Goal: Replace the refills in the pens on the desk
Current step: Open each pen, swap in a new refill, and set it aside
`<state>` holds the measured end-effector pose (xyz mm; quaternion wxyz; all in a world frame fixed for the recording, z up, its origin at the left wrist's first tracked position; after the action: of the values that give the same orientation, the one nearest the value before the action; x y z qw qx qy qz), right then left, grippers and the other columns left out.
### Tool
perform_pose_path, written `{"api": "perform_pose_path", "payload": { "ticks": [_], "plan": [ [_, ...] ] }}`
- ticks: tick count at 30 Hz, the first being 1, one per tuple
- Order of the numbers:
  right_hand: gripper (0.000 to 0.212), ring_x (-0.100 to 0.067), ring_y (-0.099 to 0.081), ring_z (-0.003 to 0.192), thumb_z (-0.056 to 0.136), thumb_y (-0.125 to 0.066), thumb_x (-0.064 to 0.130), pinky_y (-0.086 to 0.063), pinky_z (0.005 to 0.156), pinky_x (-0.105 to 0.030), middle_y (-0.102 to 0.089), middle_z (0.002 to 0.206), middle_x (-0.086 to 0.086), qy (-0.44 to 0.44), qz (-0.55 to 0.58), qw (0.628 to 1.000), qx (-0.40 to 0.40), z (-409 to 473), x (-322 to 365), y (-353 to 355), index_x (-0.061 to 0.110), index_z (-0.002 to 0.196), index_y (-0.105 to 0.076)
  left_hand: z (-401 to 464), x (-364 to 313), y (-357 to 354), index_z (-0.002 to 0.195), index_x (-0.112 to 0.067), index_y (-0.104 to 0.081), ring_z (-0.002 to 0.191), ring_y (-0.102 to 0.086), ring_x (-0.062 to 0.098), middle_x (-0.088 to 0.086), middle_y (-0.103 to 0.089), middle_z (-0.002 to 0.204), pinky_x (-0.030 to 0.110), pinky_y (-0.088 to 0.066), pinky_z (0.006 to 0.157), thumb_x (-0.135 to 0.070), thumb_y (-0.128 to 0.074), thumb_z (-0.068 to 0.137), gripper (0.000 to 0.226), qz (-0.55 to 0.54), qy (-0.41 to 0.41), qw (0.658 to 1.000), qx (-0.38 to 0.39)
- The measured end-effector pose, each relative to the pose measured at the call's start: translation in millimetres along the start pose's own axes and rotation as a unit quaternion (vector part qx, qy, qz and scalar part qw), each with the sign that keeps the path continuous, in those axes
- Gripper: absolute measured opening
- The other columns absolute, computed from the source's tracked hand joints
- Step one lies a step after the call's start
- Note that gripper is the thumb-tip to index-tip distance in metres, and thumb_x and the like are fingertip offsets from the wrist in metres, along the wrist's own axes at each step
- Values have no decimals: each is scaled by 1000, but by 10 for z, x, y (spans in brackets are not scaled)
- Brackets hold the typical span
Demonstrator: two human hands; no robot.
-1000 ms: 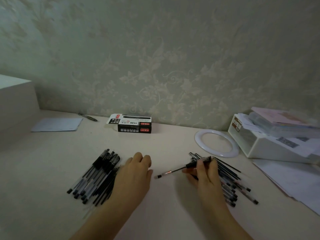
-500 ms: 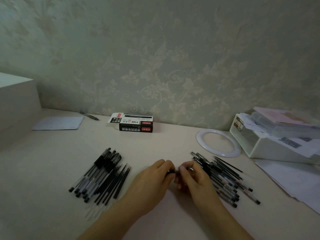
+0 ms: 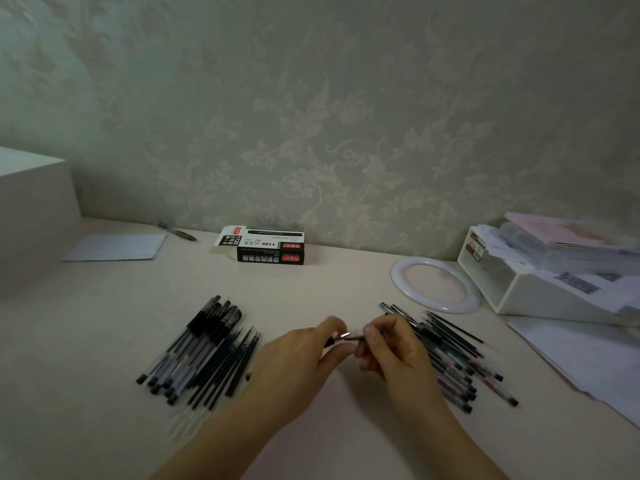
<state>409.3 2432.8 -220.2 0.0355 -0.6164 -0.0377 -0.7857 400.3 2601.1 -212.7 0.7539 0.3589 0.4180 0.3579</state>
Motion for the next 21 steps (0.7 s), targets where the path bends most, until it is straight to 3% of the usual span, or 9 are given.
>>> {"api": "perform_pose_path", "payload": {
  "ticks": [2, 4, 7, 12, 17, 21],
  "plan": [
    [4, -15, -67, 72, 96, -57, 11, -56, 68, -23, -71, 79, -4, 3, -13, 999, -45, 15, 6, 57, 12, 92, -58, -9, 10, 5, 105, -35, -33, 64, -46, 6, -13, -47, 66, 26, -30, 51, -62, -27, 94, 30, -28, 19, 999, -10],
    [7, -11, -68, 77, 94, -63, 14, -56, 72, -24, -71, 84, 2, 12, -94, 993, -68, 19, 0, 104, 18, 92, -57, -3, 31, 18, 98, -30, -32, 63, -45, 9, -11, -45, 69, 30, -28, 53, -46, -33, 99, 16, -66, 32, 997, -12],
    [14, -5, -64, 76, 90, -67, 23, -50, 68, -17, -67, 83, 12, 44, -254, 966, -36, -7, -16, 114, 29, 87, -55, -8, 48, 31, 95, -26, -37, 72, -46, 10, -11, -48, 83, 32, -41, 61, -31, -38, 101, 7, -66, 23, 998, -7],
    [18, 1, -53, 85, 86, -65, 17, -42, 67, -13, -58, 81, 19, 101, -388, 916, 12, -38, -68, 81, 31, 79, -55, -5, 58, 14, 102, -28, -44, 86, -48, 6, -15, -48, 98, 31, -48, 73, -26, -47, 98, 5, -46, 19, 999, -11],
    [18, 1, -50, 90, 85, -67, 14, -42, 73, -17, -56, 83, 19, 134, -423, 896, 23, -29, -88, 70, 29, 79, -59, 4, 92, -8, 101, -29, -44, 82, -49, 5, -16, -48, 95, 30, -50, 70, -26, -51, 96, 9, -49, 13, 999, -14],
    [6, -2, -58, 89, 89, -67, 26, -48, 75, -17, -62, 92, 17, 122, -352, 928, -17, -13, -43, 73, 28, 94, -64, 14, 101, -26, 100, -31, -45, 83, -50, 4, -17, -49, 96, 27, -50, 70, -29, -54, 95, 10, -61, -4, 998, -14]
  ]
}}
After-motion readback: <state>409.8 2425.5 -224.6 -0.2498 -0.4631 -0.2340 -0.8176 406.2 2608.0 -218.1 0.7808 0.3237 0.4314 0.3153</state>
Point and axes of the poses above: each hand's wrist, its own z-axis towards the middle knuckle, its own y-axis out of the back of the hand, x = y × z, the point moved 1 cm from there along z, towards the middle knuckle
